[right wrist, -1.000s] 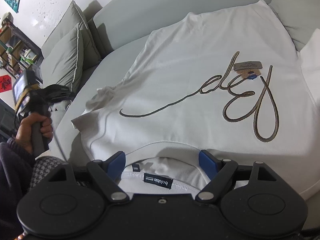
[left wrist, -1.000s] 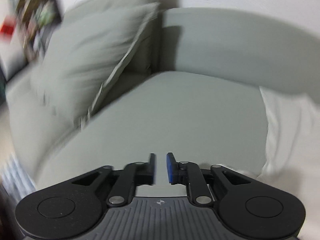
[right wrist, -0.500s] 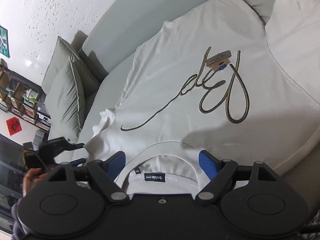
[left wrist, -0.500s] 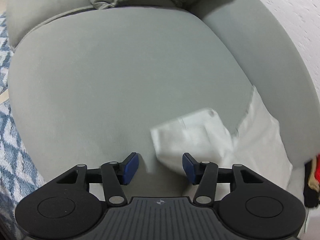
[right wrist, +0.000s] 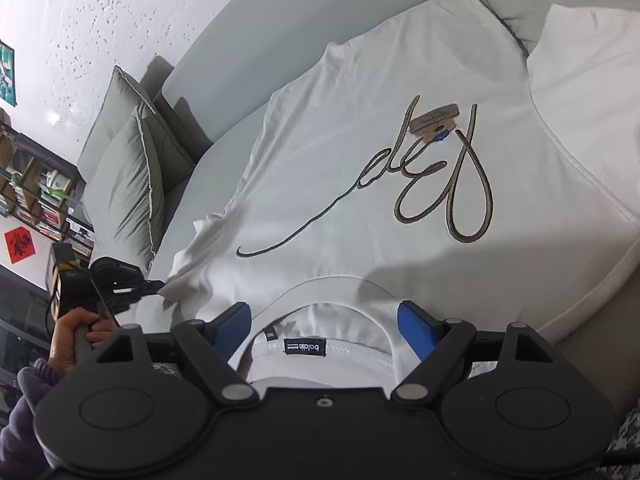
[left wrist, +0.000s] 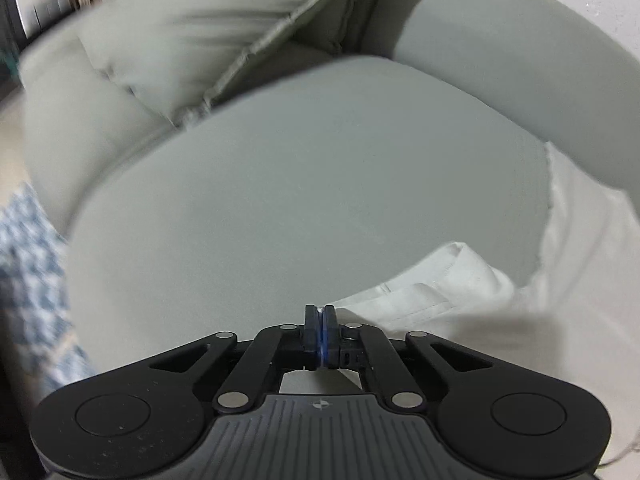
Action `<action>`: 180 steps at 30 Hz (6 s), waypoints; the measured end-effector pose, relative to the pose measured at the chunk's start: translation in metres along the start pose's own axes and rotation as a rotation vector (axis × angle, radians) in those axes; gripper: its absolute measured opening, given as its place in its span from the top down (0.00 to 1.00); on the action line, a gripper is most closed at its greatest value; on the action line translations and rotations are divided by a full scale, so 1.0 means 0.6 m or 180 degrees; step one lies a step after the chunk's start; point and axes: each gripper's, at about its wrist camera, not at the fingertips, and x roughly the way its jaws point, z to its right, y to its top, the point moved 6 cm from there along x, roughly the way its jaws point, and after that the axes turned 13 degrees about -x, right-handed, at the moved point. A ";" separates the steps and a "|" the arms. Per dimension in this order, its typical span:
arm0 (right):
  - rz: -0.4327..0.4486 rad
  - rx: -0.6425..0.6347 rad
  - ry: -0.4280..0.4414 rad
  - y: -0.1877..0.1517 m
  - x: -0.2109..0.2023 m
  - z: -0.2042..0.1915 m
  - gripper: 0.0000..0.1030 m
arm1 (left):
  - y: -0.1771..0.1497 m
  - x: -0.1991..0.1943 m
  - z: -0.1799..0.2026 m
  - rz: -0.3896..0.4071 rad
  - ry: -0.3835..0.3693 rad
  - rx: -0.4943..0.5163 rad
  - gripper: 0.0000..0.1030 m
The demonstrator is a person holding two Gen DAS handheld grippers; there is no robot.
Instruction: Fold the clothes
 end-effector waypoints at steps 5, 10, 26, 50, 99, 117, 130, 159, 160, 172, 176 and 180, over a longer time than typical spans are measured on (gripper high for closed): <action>0.0053 -0.0023 -0.0098 0.001 -0.022 0.005 0.22 | -0.023 -0.018 0.031 0.0155 0.0373 0.0498 0.82; 0.0381 0.0114 -0.0307 0.020 -0.086 0.047 0.18 | -0.046 -0.095 -0.002 0.0299 -0.0117 0.0176 0.55; -0.0081 -0.0663 -0.0802 0.008 -0.005 0.019 0.73 | -0.274 -0.144 0.178 -0.0291 -0.1293 0.1565 0.34; 0.1042 -0.0194 -0.0254 0.247 -0.208 -0.017 0.32 | -0.029 -0.306 0.161 0.0522 -0.2068 0.1141 0.26; 0.0747 -0.0568 -0.2305 0.296 0.187 0.285 0.95 | 0.037 0.163 0.348 0.0856 -0.0277 0.0937 0.79; 0.0919 -0.1133 -0.1437 0.338 0.251 0.228 0.92 | 0.067 0.169 0.458 0.1011 -0.0913 0.1072 0.65; 0.1517 -0.0187 -0.1784 0.427 0.122 0.379 0.51 | 0.214 0.217 0.466 0.0675 -0.1110 0.0580 0.32; 0.0485 -0.0597 -0.2102 0.235 0.080 0.300 0.83 | 0.137 0.183 0.406 0.0686 -0.0070 0.1842 0.56; 0.0369 -0.0478 -0.2174 0.212 0.058 0.307 0.83 | 0.143 0.180 0.381 0.0645 0.0194 0.1868 0.59; 0.1200 -0.0215 -0.1551 0.164 -0.264 0.092 0.64 | 0.092 -0.184 0.137 0.0910 -0.0686 0.1362 0.46; 0.1125 -0.0186 -0.1395 0.149 -0.223 0.100 0.54 | -0.009 -0.228 0.113 0.0636 -0.1074 0.1208 0.34; 0.0623 -0.0086 -0.1235 0.083 -0.166 0.064 0.56 | -0.122 -0.194 0.142 0.0255 -0.1144 0.1323 0.33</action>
